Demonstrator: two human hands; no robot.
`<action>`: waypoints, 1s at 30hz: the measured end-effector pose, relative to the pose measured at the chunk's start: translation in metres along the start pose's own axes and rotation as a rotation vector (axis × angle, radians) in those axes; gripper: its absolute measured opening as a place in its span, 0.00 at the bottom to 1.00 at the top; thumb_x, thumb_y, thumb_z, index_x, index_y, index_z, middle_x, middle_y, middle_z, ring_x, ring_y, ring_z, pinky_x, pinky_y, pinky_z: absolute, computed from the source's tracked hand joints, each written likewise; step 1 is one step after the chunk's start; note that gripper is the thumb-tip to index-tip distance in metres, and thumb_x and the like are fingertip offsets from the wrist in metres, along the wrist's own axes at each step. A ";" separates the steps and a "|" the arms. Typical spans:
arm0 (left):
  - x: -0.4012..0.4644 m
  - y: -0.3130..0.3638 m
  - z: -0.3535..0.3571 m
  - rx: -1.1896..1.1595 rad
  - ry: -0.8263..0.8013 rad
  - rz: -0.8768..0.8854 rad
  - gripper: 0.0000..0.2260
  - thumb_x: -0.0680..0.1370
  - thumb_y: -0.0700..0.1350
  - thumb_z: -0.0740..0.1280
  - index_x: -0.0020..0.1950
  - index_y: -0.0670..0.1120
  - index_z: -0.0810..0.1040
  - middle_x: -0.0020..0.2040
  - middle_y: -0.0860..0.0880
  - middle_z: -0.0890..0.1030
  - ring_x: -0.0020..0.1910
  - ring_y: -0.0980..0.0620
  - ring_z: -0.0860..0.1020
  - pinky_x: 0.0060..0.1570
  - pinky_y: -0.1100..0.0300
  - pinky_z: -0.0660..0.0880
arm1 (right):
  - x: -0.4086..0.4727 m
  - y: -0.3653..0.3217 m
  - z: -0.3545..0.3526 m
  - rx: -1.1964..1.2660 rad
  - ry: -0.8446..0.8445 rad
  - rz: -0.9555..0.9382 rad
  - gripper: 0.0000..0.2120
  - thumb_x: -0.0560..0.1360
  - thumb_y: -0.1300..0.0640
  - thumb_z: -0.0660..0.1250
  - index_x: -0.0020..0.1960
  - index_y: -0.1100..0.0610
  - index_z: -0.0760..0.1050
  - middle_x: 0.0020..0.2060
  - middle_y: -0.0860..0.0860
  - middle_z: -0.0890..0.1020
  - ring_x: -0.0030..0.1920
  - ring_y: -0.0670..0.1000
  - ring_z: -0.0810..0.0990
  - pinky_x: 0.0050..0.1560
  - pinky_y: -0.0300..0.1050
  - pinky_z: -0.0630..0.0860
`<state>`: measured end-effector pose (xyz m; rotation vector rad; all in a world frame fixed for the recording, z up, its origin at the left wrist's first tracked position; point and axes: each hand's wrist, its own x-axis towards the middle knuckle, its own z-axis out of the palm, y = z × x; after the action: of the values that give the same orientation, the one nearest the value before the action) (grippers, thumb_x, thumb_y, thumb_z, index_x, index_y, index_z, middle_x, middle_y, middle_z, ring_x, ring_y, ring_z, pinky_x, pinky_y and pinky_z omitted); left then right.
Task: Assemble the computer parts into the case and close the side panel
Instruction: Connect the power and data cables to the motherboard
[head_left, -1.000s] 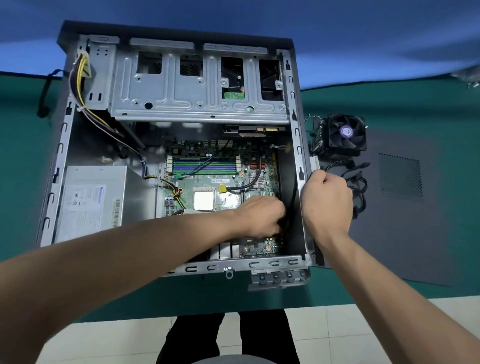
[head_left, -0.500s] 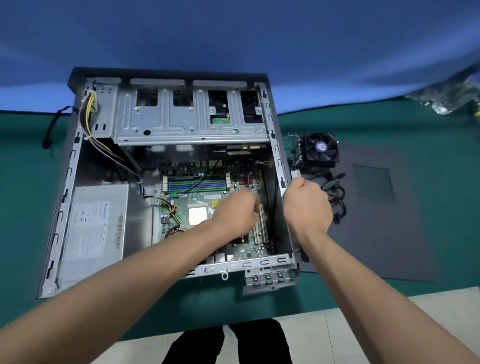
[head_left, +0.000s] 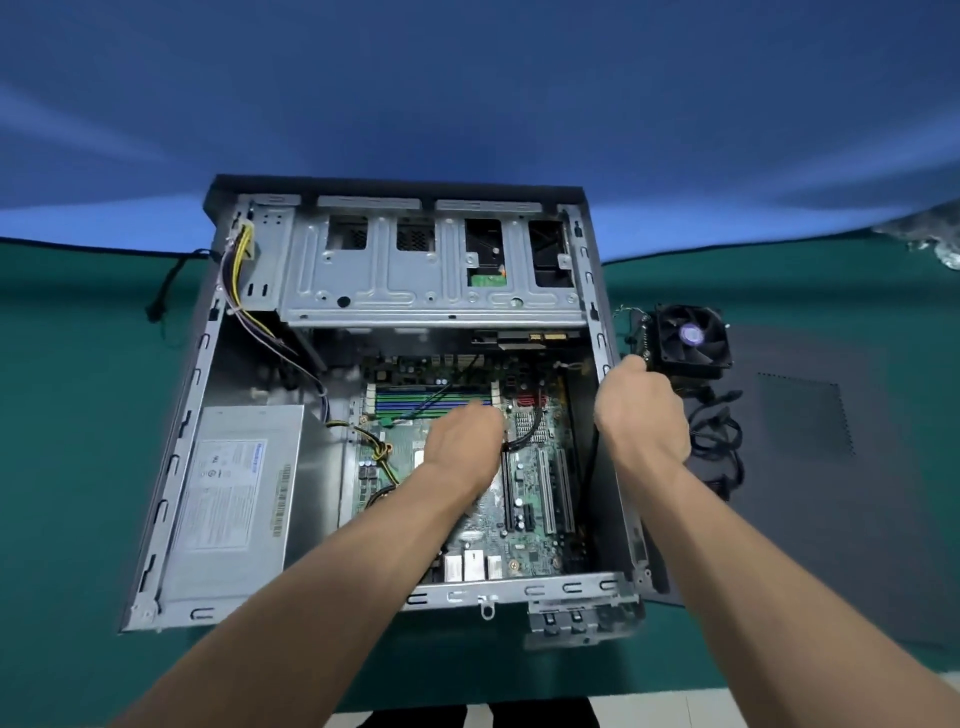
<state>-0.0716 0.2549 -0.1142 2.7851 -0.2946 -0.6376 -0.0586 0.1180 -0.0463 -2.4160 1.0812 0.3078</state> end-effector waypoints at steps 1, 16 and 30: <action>0.002 0.001 0.000 -0.041 -0.014 0.040 0.04 0.76 0.34 0.64 0.45 0.41 0.77 0.49 0.44 0.78 0.44 0.46 0.78 0.48 0.52 0.77 | 0.000 0.000 0.000 -0.016 -0.003 -0.008 0.22 0.81 0.59 0.43 0.62 0.65 0.71 0.60 0.63 0.76 0.51 0.58 0.72 0.46 0.50 0.63; 0.028 0.032 0.013 -0.564 0.033 -0.022 0.14 0.79 0.46 0.64 0.33 0.47 0.71 0.33 0.49 0.75 0.37 0.47 0.74 0.38 0.58 0.69 | 0.007 0.003 0.008 0.049 0.054 0.070 0.24 0.80 0.55 0.43 0.59 0.65 0.74 0.57 0.62 0.78 0.54 0.61 0.76 0.47 0.51 0.64; 0.032 0.043 0.013 -0.657 0.089 -0.111 0.16 0.79 0.44 0.61 0.31 0.44 0.69 0.32 0.45 0.75 0.34 0.45 0.74 0.37 0.55 0.72 | 0.005 0.002 0.005 0.006 0.025 -0.007 0.22 0.80 0.58 0.42 0.60 0.66 0.71 0.59 0.64 0.76 0.58 0.63 0.73 0.48 0.52 0.64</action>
<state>-0.0548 0.2036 -0.1248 2.1941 0.0824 -0.5142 -0.0565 0.1163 -0.0532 -2.4240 1.0828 0.2718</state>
